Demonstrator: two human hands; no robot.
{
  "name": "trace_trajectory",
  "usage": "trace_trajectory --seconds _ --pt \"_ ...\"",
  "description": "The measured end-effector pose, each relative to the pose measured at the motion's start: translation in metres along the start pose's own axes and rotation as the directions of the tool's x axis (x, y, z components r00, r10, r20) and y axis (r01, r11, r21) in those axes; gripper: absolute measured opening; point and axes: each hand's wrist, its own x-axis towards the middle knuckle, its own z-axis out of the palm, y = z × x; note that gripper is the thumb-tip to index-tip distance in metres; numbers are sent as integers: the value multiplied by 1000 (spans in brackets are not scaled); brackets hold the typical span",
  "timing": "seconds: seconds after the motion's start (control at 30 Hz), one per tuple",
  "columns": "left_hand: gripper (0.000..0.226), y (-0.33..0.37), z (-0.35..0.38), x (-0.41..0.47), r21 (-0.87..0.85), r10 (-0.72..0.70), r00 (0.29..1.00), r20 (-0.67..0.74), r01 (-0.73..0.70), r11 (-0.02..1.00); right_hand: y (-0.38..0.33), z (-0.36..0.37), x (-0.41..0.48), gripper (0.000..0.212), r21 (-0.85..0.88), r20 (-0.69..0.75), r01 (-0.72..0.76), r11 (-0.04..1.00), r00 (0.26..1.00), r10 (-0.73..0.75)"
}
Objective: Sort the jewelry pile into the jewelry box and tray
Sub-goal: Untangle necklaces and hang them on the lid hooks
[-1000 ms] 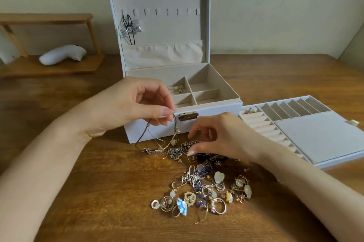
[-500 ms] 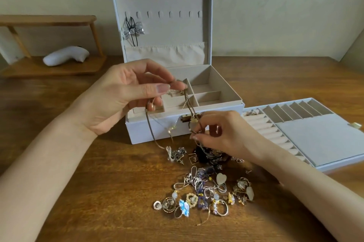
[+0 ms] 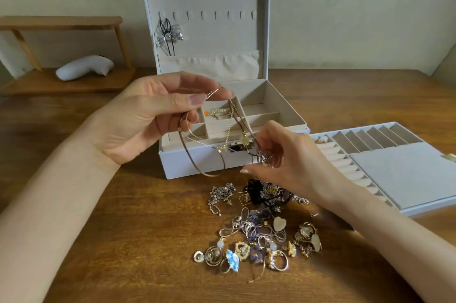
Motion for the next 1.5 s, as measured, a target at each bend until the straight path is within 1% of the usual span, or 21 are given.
trace_trajectory --seconds 0.13,0.2,0.3,0.4,0.47,0.5,0.53,0.6,0.63,0.7,0.83,0.87,0.97,1.07,1.13,1.17,1.23,1.3,1.37,1.47,1.5 --pt "24 -1 0 0 -11 0 1000 1 0 1000 1 3 0 30 -34 -100 14 999 995 -17" --pt "25 -1 0 0 -11 5 1000 0 -5 1000 3 2 1 26 -9 -137 33 999 990 -34" --pt "25 0 -2 0 2 20 1000 -22 -20 1000 4 -3 2 22 100 -191 34 994 981 -14" --pt "26 1 -4 0 24 40 998 -54 -39 999 4 -9 4 13 141 -228 71 987 973 -38" --pt "26 2 -6 0 33 48 996 -76 -45 998 6 -13 6 10 221 -207 61 973 978 -14" --pt "26 2 -6 0 36 45 995 -84 -42 998 7 -16 6 12 311 -181 40 950 983 18" --pt "25 2 -6 -1 37 37 995 -92 -33 999 8 -20 7 14 424 -147 17 905 988 50" --pt "19 1 -6 0 34 11 994 -105 -8 999 9 -27 8 16 637 -74 -28 770 992 97" --pt "18 1 -6 0 28 -3 994 -111 6 1000 10 -30 8 15 719 -44 -47 693 993 112" --pt "26 -1 -6 2 14 -24 991 -132 26 1000 13 -35 9 14 825 -7 -74 561 990 141" --pt "51 -4 -9 4 75 -19 974 -226 37 997 20 -39 13 28 901 61 -117 419 988 145" --pt "52 -5 -10 4 96 -12 970 -244 36 995 22 -39 13 27 922 60 -111 371 988 145" --pt "54 -5 -10 4 142 -7 963 -268 46 989 22 -42 13 17 984 32 -57 167 988 151" --pt "55 -5 -9 5 182 -18 961 -276 70 981 20 -46 13 6 999 -9 3 33 983 181" --pt "55 -5 -9 5 190 -15 957 -290 73 979 20 -48 14 11 998 -10 23 -59 976 216" --pt "55 -5 -9 5 186 -11 954 -299 69 980 21 -49 14 15 996 -7 29 -86 970 242" --pt "52 -5 -12 5 163 3 949 -316 51 985 21 -52 14 19 994 -7 38 -99 954 300" --pt "51 -4 -14 5 142 16 944 -329 33 989 22 -54 13 18 995 -17 51 -90 941 338" --pt "52 -5 -16 5 132 21 941 -337 25 991 23 -57 12 13 997 -37 56 -44 936 350" --pt "52 -5 -16 5 129 18 939 -343 29 991 21 -60 10 6 994 -105 91 57 928 357" --pt "53 -5 -15 6 136 12 941 -339 36 990 21 -62 9 4 992 -127 113 61 930 346"
